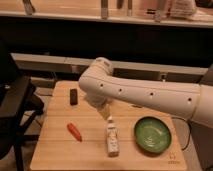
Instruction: Drag the pepper across the table
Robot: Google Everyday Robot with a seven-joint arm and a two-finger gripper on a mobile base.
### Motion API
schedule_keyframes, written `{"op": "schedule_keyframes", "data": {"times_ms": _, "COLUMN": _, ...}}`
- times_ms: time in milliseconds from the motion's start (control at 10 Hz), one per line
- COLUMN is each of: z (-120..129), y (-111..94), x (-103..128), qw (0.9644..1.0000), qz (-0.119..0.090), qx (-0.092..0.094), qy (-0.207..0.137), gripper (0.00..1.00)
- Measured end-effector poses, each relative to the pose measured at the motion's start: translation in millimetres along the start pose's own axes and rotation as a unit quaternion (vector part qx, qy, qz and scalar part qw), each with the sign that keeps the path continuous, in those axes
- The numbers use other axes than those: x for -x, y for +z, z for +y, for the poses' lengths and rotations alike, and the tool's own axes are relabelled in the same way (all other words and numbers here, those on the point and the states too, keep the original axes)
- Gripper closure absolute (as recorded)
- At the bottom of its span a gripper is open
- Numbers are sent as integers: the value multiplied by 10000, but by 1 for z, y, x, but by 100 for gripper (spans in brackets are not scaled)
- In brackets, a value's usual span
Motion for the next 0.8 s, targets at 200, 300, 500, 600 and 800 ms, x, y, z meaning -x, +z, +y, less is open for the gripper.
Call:
{"op": "schedule_keyframes", "data": {"times_ms": 200, "z": -7, "y": 4, "x": 7, "qw": 9999, "qz": -53, "qx": -70, "qy": -79, "gripper": 20}}
{"op": "schedule_keyframes", "data": {"times_ms": 300, "z": -9, "y": 5, "x": 9, "qw": 9999, "qz": -64, "qx": -88, "qy": -109, "gripper": 20}}
{"op": "schedule_keyframes", "data": {"times_ms": 500, "z": -18, "y": 7, "x": 21, "qw": 9997, "qz": -106, "qx": -124, "qy": -189, "gripper": 20}}
{"op": "schedule_keyframes", "data": {"times_ms": 600, "z": -18, "y": 8, "x": 23, "qw": 9996, "qz": -103, "qx": -135, "qy": -216, "gripper": 20}}
{"op": "schedule_keyframes", "data": {"times_ms": 800, "z": -18, "y": 14, "x": 30, "qw": 9992, "qz": -137, "qx": -143, "qy": -334, "gripper": 20}}
